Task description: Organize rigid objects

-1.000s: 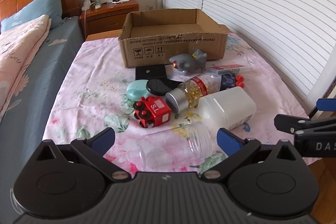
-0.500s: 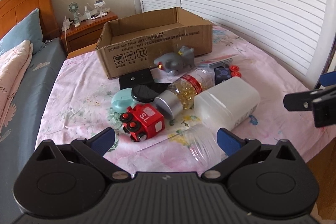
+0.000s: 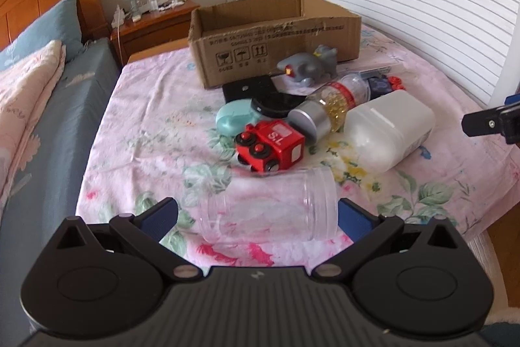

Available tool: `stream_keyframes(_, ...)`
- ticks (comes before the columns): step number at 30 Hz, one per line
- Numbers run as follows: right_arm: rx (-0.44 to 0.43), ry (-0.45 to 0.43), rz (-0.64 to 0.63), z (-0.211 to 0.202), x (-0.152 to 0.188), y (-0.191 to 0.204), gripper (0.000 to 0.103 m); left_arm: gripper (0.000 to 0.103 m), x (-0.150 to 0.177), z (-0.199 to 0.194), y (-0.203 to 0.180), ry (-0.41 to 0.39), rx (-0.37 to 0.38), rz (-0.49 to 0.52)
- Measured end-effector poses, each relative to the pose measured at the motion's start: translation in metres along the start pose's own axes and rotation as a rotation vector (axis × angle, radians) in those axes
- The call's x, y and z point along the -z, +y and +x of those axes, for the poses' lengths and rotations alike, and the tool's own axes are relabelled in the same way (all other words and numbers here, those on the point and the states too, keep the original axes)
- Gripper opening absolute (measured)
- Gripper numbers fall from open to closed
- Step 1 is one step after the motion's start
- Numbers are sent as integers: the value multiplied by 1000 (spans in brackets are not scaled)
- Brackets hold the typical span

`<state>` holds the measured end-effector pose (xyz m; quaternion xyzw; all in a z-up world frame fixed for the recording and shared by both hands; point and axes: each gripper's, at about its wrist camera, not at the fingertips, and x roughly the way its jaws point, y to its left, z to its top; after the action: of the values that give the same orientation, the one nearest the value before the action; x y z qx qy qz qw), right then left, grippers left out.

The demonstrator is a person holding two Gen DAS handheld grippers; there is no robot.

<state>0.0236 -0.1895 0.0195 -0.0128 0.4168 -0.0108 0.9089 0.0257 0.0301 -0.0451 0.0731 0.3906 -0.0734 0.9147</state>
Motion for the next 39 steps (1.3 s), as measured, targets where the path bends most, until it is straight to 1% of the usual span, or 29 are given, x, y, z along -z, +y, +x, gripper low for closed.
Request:
stream_keyframes(3, -22, -7, -15, 2, 0, 2, 103, 102, 2, 9, 1, 15, 8, -26)
stream_keyframes(7, -51, -22, -47, 5, 2, 5, 103, 102, 4, 21, -1, 26, 9, -28)
stream_keyframes(10, -55, -18, -66, 11, 1, 7, 103, 103, 7, 31, -1, 53, 17, -35)
stream_keyframes(13, -63, -11, -78, 16, 0, 9, 103, 102, 12, 35, 7, 56, 53, -91)
stream_keyframes(17, -69, -3, -98, 23, -2, 13, 103, 103, 14, 35, 11, 44, 44, -100)
stream_keyframes(21, -80, 8, -107, 30, -2, 15, 103, 103, 19, 32, 10, 11, 41, -98)
stream_keyframes(24, -86, 19, -111, 34, -2, 16, 103, 102, 18, 26, 6, -18, -2, -69)
stream_keyframes(26, -91, 21, -117, 36, -2, 17, 103, 102, 16, 18, 5, -62, 13, -50)
stream_keyframes(28, -108, 21, -116, 38, -3, 17, 103, 100, 13, 14, 4, -81, 25, -45)
stream_keyframes(29, -119, 21, -115, 39, -3, 17, 103, 99, 12, 14, 3, -79, 30, -41)
stream_keyframes(30, -131, 20, -115, 40, -4, 18, 103, 96, 11, 15, 3, -74, 36, -43)
stream_keyframes(31, -144, 18, -117, 40, -5, 19, 103, 91, 11, 16, 3, -73, 39, -48)
stream_keyframes(33, -161, 16, -126, 42, -7, 22, 103, 91, 10, 18, 6, -77, 47, -55)
stream_keyframes(39, -202, 37, -142, 55, -18, 32, 103, 91, 7, 23, 21, -67, 34, -76)
